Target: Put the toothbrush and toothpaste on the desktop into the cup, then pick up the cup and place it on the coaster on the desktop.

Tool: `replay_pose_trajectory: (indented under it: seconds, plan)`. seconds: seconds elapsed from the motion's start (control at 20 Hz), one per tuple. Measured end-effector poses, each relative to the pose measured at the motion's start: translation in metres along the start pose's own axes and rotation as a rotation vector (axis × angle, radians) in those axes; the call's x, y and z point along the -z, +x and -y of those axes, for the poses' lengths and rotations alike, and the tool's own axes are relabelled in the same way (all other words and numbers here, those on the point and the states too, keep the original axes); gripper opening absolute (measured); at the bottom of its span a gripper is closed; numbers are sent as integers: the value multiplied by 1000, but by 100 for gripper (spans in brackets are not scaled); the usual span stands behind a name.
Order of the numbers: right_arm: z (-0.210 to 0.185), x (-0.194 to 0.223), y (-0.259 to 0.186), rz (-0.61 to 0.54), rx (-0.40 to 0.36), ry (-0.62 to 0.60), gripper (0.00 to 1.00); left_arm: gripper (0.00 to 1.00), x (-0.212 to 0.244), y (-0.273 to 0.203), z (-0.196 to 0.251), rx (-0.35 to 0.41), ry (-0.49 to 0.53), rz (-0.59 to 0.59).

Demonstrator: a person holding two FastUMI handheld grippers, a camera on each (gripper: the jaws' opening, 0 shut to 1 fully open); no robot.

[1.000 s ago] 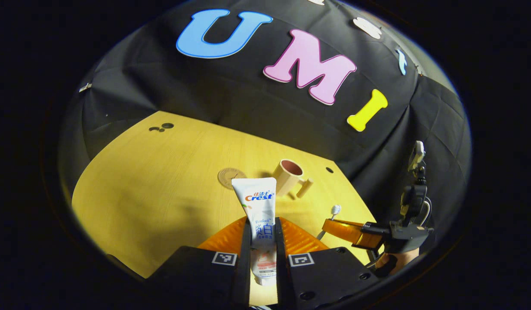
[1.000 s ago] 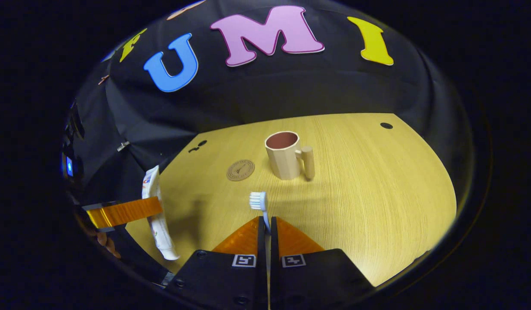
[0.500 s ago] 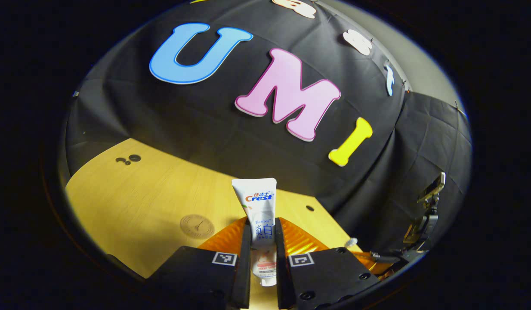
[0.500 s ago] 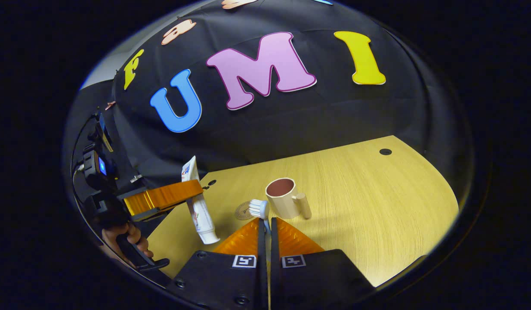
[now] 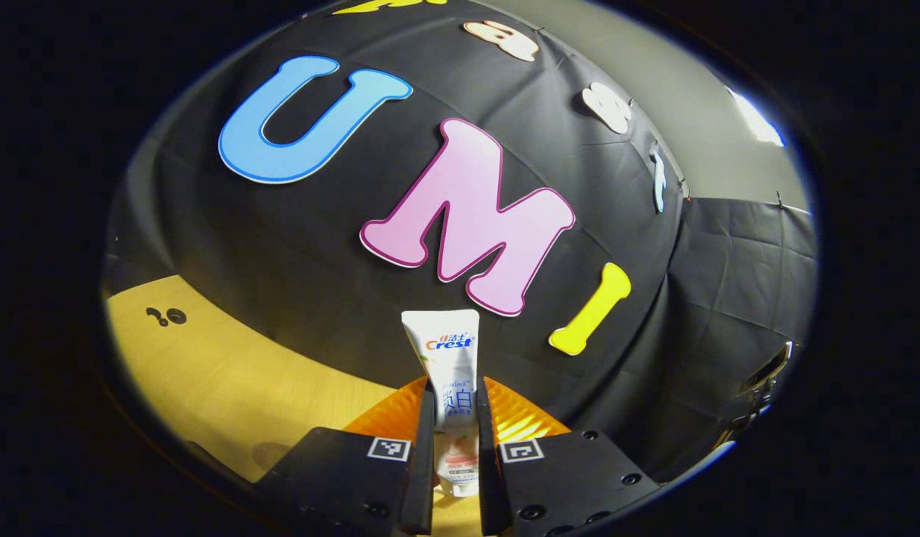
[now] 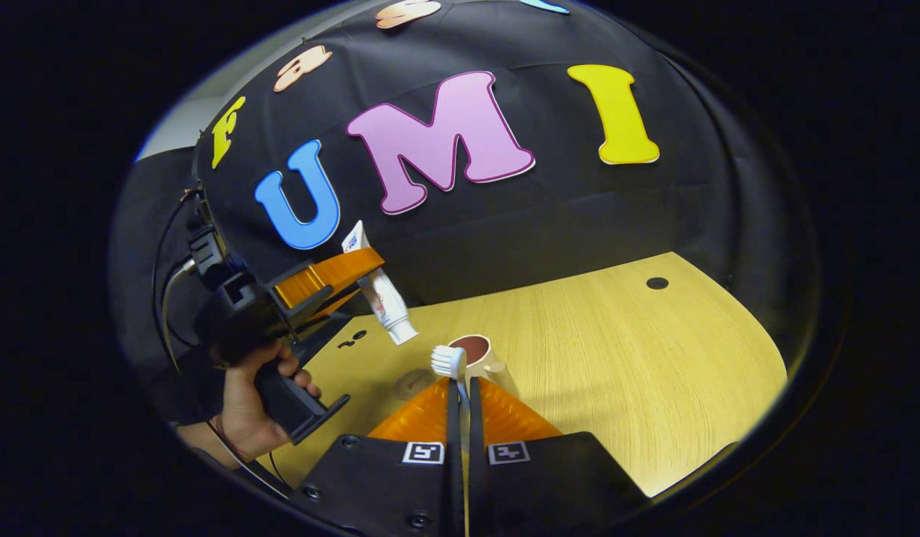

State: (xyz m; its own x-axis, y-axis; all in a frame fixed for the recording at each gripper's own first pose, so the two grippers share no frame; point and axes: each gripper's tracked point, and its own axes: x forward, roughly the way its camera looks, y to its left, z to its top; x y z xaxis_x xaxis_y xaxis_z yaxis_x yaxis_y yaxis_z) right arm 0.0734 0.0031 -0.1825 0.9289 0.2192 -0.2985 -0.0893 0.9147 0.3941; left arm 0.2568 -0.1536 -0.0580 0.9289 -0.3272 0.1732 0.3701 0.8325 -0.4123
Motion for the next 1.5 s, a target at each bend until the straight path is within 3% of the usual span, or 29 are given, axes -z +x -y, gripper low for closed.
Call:
replay_pose_trajectory:
  seconds: [0.45, 1.0, 1.2, 1.25, 1.3, 1.35, 1.4, 1.45, 1.5]
  plan:
    - [13, -6, 16, 25, -41, -2, 7, 29, 83, 48, -45, -62, 54, -53]
    - [24, -10, 30, 29, -60, 31, 6, 32, 138, 53, -63, -99, 54, -162]
    - [23, -20, 35, 46, -64, 35, 6, 51, 143, 46, -60, -95, 37, -162]
    - [22, -24, 36, 53, -66, 35, 6, 43, 142, 44, -60, -99, 45, -163]
    - [21, -27, 35, 63, -68, 37, 6, 59, 141, 44, -61, -108, 59, -163]
    - [19, -34, 36, 74, -72, 39, 6, 51, 140, 42, -62, -114, 72, -165]
    - [17, -40, 37, 86, -73, 41, 7, 56, 137, 39, -60, -109, 83, -165]
    - [16, -46, 40, 96, -76, 41, 7, 67, 134, 34, -58, -103, 94, -162]
    - [14, -53, 42, 109, -80, 40, 6, 59, 127, 31, -57, -102, 107, -146]
